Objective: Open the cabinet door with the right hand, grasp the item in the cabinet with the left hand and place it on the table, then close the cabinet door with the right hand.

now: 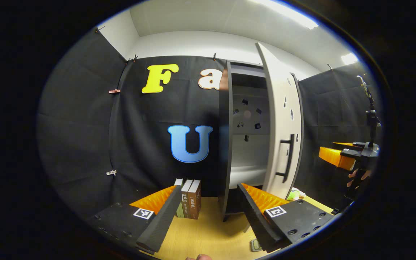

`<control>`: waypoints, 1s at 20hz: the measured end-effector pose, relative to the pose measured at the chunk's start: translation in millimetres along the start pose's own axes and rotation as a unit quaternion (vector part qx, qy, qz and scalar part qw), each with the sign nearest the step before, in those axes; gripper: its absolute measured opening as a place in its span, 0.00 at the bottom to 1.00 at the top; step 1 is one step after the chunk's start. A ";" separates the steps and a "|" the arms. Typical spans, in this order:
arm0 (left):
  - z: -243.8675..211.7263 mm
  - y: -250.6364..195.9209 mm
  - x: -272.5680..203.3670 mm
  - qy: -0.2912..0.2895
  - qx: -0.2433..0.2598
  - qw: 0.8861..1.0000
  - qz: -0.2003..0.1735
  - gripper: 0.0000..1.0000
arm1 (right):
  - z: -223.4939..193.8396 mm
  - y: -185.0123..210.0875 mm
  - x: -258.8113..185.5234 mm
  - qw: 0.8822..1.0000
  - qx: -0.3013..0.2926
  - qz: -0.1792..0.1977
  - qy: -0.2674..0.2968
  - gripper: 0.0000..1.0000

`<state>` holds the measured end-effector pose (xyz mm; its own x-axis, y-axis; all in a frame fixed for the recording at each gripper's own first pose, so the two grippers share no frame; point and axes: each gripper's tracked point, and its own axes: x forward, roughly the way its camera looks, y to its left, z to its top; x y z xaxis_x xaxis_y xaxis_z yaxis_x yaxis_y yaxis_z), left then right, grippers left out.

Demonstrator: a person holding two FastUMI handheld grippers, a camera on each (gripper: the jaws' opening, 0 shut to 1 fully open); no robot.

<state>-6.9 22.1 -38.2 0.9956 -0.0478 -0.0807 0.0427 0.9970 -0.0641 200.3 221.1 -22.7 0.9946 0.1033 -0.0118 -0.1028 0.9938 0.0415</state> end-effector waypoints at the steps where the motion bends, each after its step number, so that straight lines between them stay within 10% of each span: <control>1: 0.1 -0.1 -0.8 0.001 -0.001 1.000 -0.001 0.99 | 0.8 -0.7 -1.7 1.000 -0.001 -0.001 -0.001 0.97; 20: -1.1 -19.5 -4.2 0.007 -0.003 1.000 -0.007 0.96 | 1.8 -14.2 -14.9 1.000 -0.007 -0.011 -0.002 0.98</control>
<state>-12.0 2.8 -37.7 0.9937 -0.0620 -0.0937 0.0555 0.9959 -0.0708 186.9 205.4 -21.3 0.9967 0.0813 -0.0084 -0.0811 0.9963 0.0272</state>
